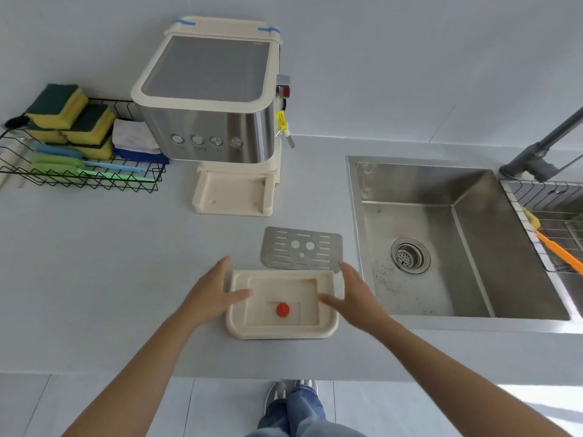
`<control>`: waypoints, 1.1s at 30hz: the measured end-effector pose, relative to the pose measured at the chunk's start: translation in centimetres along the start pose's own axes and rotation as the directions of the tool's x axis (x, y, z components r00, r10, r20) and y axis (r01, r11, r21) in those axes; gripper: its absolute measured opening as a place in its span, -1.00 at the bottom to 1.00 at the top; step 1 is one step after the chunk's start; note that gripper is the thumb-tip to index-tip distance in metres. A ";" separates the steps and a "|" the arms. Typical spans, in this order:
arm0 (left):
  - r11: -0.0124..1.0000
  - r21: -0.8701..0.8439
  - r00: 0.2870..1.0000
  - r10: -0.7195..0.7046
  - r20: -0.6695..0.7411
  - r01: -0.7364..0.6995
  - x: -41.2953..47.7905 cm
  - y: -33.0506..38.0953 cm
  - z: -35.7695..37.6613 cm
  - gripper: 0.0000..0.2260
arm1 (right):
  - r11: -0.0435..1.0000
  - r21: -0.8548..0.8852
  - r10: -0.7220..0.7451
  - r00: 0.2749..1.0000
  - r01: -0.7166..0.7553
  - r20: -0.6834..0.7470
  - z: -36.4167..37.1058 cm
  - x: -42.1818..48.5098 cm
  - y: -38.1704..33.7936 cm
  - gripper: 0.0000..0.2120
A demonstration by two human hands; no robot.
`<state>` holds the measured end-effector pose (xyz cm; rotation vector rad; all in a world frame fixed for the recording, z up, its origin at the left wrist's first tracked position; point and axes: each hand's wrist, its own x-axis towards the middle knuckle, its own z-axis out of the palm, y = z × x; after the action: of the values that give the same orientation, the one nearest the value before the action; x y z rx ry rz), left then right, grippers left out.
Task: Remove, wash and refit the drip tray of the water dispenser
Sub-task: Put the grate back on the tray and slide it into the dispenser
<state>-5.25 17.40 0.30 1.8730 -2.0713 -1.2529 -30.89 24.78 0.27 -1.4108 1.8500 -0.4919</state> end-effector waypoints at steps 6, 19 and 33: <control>0.977 0.153 0.989 0.148 0.013 -0.148 5.4 4.4 -0.5 -0.31 | 0.982 -0.186 -0.008 1.000 0.007 -0.005 -2.9 6.0 -1.0 -0.38; 0.734 0.607 0.951 0.191 0.245 -0.303 11.2 7.0 2.2 -0.08 | 0.805 -0.591 0.081 0.974 0.060 0.210 -3.0 10.9 -0.5 -0.20; 0.689 0.658 0.953 0.205 0.225 -0.304 12.6 7.5 1.9 -0.16 | 0.765 -0.642 0.086 0.979 0.055 0.186 -3.0 12.1 -0.5 -0.09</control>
<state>-15.37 6.93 -2.07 1.6141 -3.0500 -0.5711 -34.21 12.88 -1.40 -1.7989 1.9377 0.3513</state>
